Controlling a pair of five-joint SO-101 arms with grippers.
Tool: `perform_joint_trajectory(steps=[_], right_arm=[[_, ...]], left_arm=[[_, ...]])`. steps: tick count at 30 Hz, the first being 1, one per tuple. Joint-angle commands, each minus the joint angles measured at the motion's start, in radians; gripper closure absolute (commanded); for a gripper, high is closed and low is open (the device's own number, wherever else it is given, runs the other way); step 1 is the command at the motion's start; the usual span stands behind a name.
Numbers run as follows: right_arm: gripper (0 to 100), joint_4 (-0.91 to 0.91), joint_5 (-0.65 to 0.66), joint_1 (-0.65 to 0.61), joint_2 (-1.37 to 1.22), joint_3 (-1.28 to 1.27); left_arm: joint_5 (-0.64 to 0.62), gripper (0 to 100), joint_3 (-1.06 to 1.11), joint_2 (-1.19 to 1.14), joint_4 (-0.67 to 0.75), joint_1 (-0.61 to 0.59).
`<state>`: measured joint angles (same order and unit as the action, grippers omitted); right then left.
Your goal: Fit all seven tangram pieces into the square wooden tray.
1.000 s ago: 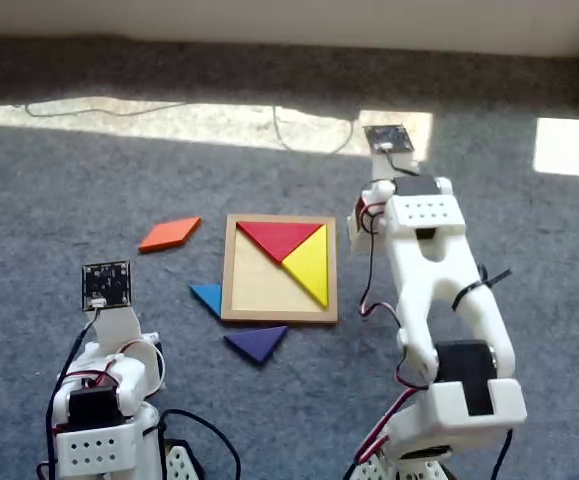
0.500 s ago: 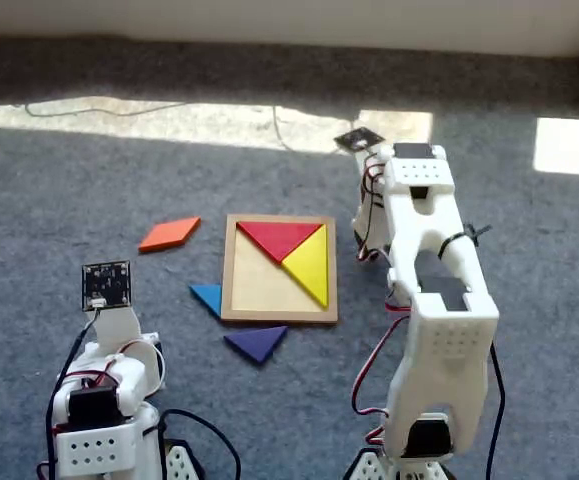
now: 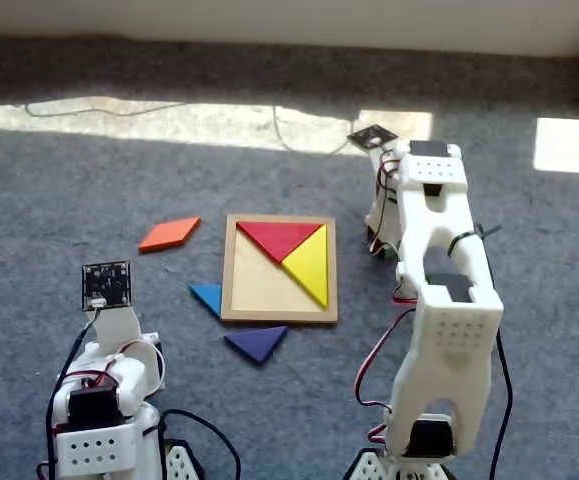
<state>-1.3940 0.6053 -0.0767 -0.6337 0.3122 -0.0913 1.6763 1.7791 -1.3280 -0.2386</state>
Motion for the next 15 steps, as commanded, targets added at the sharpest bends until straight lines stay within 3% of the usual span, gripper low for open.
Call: perform_joint_trajectory(steps=[1, 10, 15], right_arm=[[99.1, -0.018, 0.008, 0.010, 0.038, 0.022], [99.1, -0.188, 0.003, -0.028, 0.317, 0.012], [99.1, -0.217, -0.109, -0.150, 0.453, -0.099]], left_arm=[[0.005, 99, 0.021, 0.039, -0.008, -0.010], [0.005, 99, 0.021, 0.039, -0.008, -0.010], [0.005, 99, 0.021, 0.039, -0.008, -0.010]])
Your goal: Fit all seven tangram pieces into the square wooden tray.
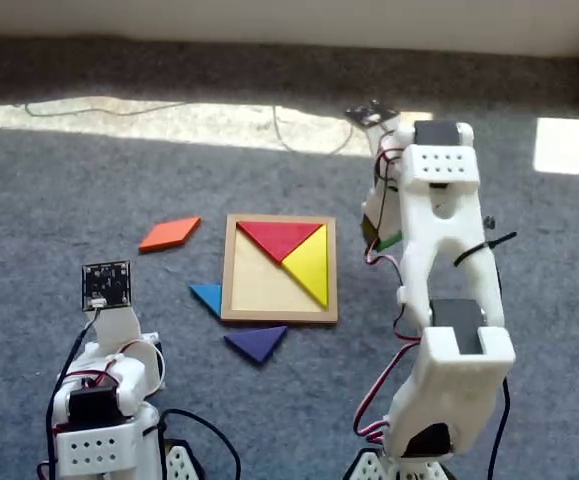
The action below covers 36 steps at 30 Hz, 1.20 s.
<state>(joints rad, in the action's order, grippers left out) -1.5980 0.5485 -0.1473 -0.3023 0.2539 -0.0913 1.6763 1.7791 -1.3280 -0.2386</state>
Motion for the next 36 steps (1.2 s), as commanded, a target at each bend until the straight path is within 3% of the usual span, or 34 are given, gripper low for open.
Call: perform_joint_trajectory(steps=[1, 10, 14, 22, 29, 36], right_arm=[[99.1, -0.012, -0.068, -0.113, 0.142, -0.067], [99.1, 0.177, -0.295, -0.443, 0.271, -0.294], [99.1, 0.332, -0.334, -0.527, 0.240, -0.400], [98.3, 0.412, -0.334, -0.568, 0.150, -0.466], [82.0, 0.406, -0.331, -0.550, 0.124, -0.466], [81.8, 0.409, -0.331, -0.549, 0.127, -0.464]], left_arm=[[0.005, 99, 0.021, 0.039, -0.008, -0.010], [0.005, 99, 0.021, 0.039, -0.008, -0.010], [0.005, 99, 0.021, 0.039, -0.008, -0.010], [0.005, 99, 0.021, 0.039, -0.008, -0.010], [0.005, 99, 0.021, 0.039, -0.008, -0.010], [0.005, 99, 0.021, 0.039, -0.008, -0.010]])
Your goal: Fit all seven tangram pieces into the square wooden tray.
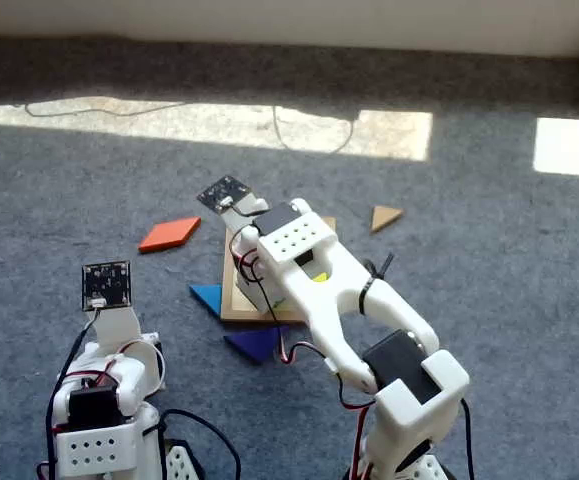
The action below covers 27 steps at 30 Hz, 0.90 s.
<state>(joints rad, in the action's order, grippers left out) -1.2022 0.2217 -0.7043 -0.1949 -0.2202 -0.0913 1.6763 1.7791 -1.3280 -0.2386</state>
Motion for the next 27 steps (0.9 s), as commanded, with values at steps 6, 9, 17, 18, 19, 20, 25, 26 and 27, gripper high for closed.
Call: perform_joint_trajectory(steps=[6, 9, 17, 18, 19, 20, 25, 26, 27], right_arm=[[81.7, 0.007, -0.009, 0.010, 0.019, 0.035], [81.4, 0.005, -0.009, 0.010, 0.019, 0.042], [69.1, -0.027, -0.005, 0.010, 0.019, 0.042], [69.1, -0.028, -0.005, 0.008, 0.019, 0.042], [69.1, -0.030, -0.005, 0.008, 0.021, 0.042], [69.1, -0.039, -0.003, 0.008, 0.022, 0.042], [69.1, -0.085, -0.003, 0.015, 0.142, 0.036], [69.1, -0.093, -0.008, 0.025, 0.183, 0.035], [69.1, -0.097, -0.011, 0.041, 0.226, 0.035]], left_arm=[[0.005, 99, 0.021, 0.039, -0.008, -0.010], [0.005, 99, 0.021, 0.039, -0.008, -0.010], [0.005, 99, 0.021, 0.039, -0.008, -0.010], [0.005, 99, 0.021, 0.039, -0.008, -0.010], [0.005, 99, 0.021, 0.039, -0.008, -0.010], [0.005, 99, 0.021, 0.039, -0.008, -0.010], [0.005, 99, 0.021, 0.039, -0.008, -0.010], [0.005, 99, 0.021, 0.039, -0.008, -0.010], [0.005, 99, 0.021, 0.039, -0.008, -0.010]])
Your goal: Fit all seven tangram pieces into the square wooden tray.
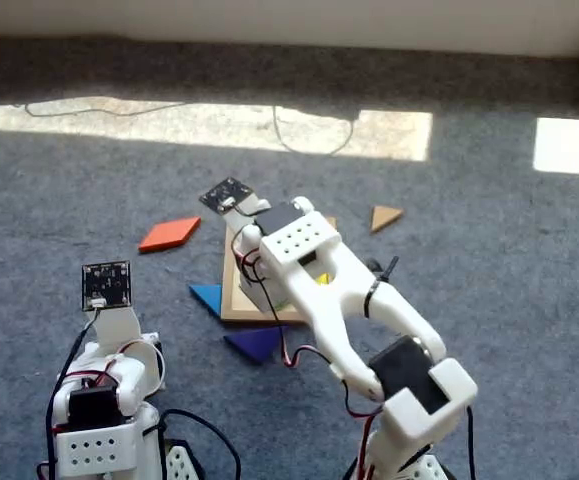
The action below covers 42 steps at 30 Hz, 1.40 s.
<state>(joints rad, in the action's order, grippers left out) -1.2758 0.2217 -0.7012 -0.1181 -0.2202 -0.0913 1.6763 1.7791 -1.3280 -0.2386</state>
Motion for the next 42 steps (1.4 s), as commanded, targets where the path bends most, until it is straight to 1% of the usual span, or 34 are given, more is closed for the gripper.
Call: perform_joint_trajectory(steps=[1, 3, 5, 8, 10, 12, 15, 17, 22, 25, 30, 34, 36, 42], right_arm=[[69.1, -0.024, -0.011, 0.059, 0.194, 0.035], [69.1, -0.022, -0.018, 0.131, 0.269, 0.027], [69.1, 0.002, -0.071, 0.225, 0.320, 0.001], [69.1, 0.101, -0.138, 0.360, 0.351, -0.050], [69.1, 0.189, -0.195, 0.420, 0.351, -0.105], [69.1, 0.280, -0.249, 0.453, 0.351, -0.159], [69.1, 0.386, -0.324, 0.478, 0.351, -0.209], [69.1, 0.440, -0.396, 0.479, 0.349, -0.228], [69.1, 0.463, -0.617, 0.481, 0.242, -0.214], [69.1, 0.458, -0.724, 0.481, 0.139, -0.102], [69.1, 0.404, -0.835, 0.493, -0.041, 0.087], [69.1, 0.403, -0.977, 0.524, -0.140, 0.183], [69.1, 0.403, -1.019, 0.532, -0.180, 0.209], [69.1, 0.403, -1.028, 0.539, -0.278, 0.257]], left_arm=[[0.005, 99, 0.021, 0.039, -0.008, -0.010], [0.005, 99, 0.021, 0.039, -0.008, -0.010], [0.005, 99, 0.021, 0.039, -0.008, -0.010], [0.005, 99, 0.021, 0.039, -0.008, -0.010], [0.005, 99, 0.021, 0.039, -0.008, -0.010], [0.005, 99, 0.021, 0.039, -0.008, -0.010], [0.005, 99, 0.021, 0.039, -0.008, -0.010], [0.005, 99, 0.021, 0.039, -0.008, -0.010], [0.005, 99, 0.021, 0.039, -0.008, -0.010], [0.005, 99, 0.021, 0.039, -0.008, -0.010], [0.005, 99, 0.021, 0.039, -0.008, -0.010], [0.005, 99, 0.021, 0.039, -0.008, -0.010], [0.005, 99, 0.021, 0.039, -0.008, -0.010], [0.005, 99, 0.021, 0.039, -0.008, -0.010]])
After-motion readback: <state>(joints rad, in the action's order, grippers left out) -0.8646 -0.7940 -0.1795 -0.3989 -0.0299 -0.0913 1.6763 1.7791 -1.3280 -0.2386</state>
